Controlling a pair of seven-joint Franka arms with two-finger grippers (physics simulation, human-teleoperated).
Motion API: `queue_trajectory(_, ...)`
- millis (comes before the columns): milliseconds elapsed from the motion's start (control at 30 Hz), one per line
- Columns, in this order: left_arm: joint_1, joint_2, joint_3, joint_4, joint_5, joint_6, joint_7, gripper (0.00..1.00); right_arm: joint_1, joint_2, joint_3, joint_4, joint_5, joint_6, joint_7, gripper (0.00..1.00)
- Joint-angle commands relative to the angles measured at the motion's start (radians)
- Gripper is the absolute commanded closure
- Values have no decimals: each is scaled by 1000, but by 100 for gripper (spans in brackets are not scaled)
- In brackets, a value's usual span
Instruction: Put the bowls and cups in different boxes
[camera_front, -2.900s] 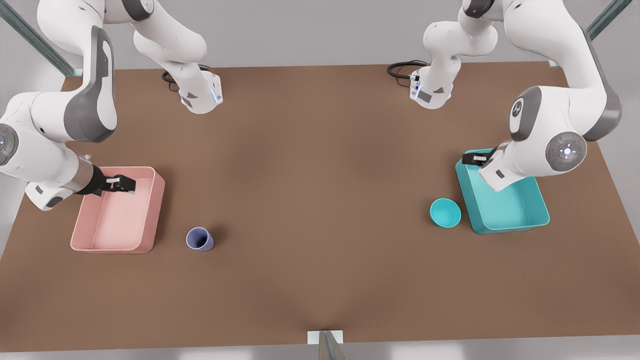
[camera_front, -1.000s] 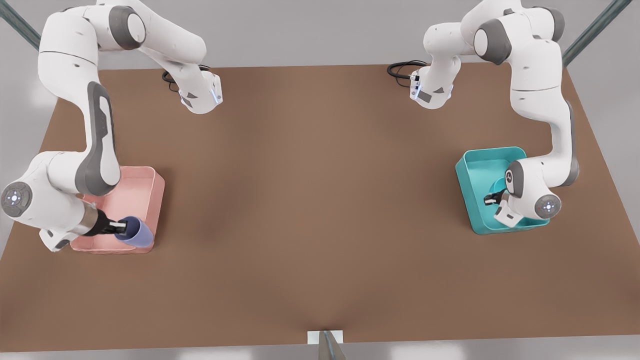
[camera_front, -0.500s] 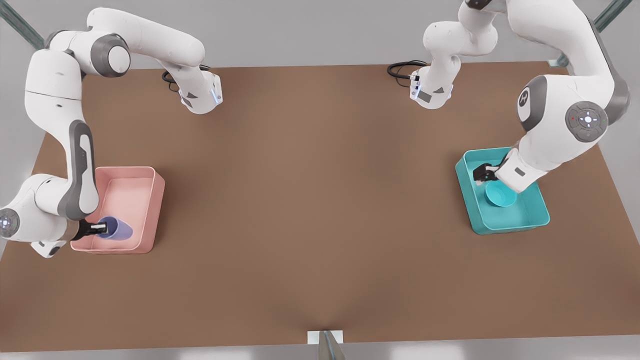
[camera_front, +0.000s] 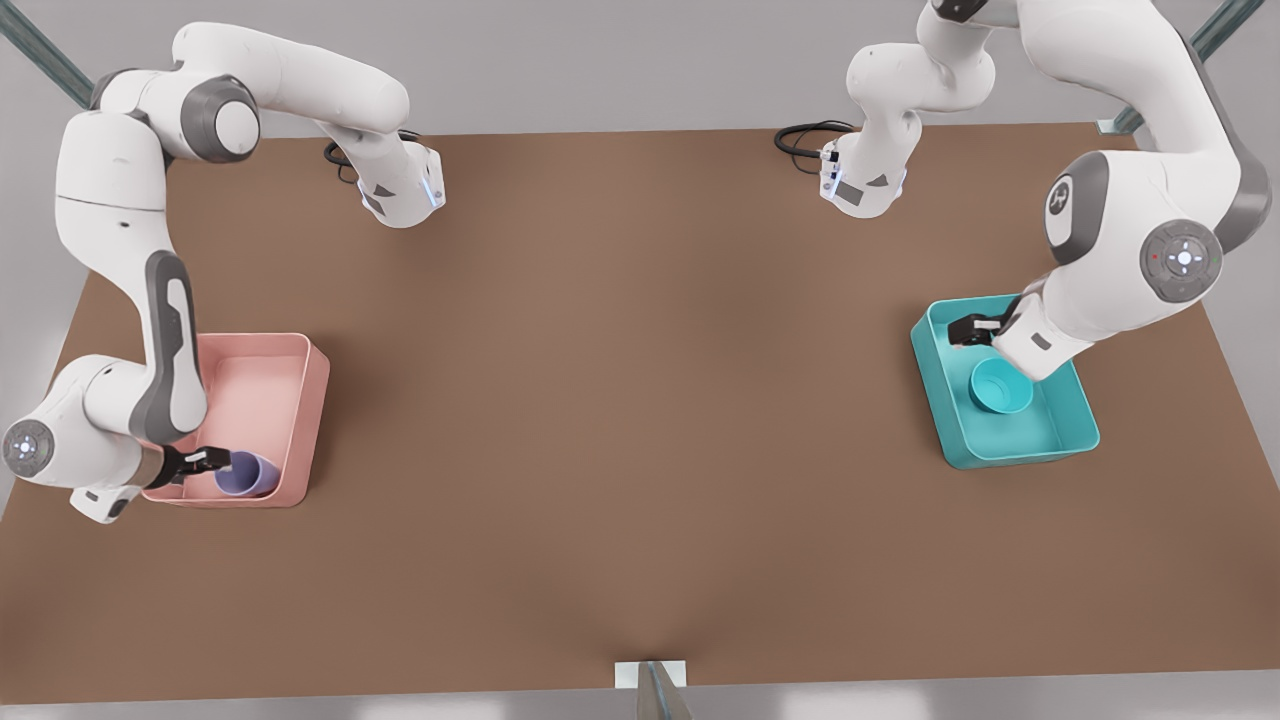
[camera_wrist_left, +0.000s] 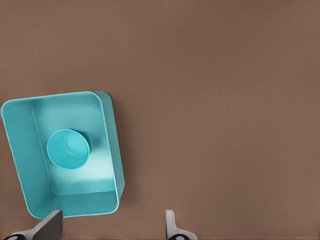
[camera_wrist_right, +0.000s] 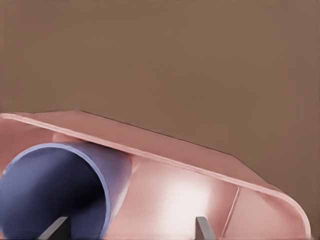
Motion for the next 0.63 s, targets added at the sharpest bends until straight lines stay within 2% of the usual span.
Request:
queue_trajectory(0, 0, -1, 0, 0, 0, -37, 8, 0, -1, -21, 2, 1, 24, -78, -139, 0)
queue_trajectory(67, 0, -1, 0, 0, 0, -39, 8, 0, 0, -70, 7, 1, 41, -154, -139, 0)
queue_trajectory(200, 1, -1, 0, 0, 0, -40, 8, 0, 16, -271, 17, 16, 107, -429, -106, 0)
queue_trajectory(300, 1, -1, 0, 0, 0, -42, 8, 0, 146, -301, 21, 111, 90, -607, 377, 0)
queue_trajectory(367, 0, -1, 0, 0, 0, -57, 8, 0, 161, -424, 22, 123, 93, -702, 433, 0)
queue_trajectory(467, 0, -2, -2, 0, 0, -60, 6, 0, 168, -496, 22, 113, 105, -707, 434, 0)
queue_trajectory(600, 0, -2, -2, 0, 0, -60, 6, 0, 181, -499, 22, 108, 98, -704, 448, 0)
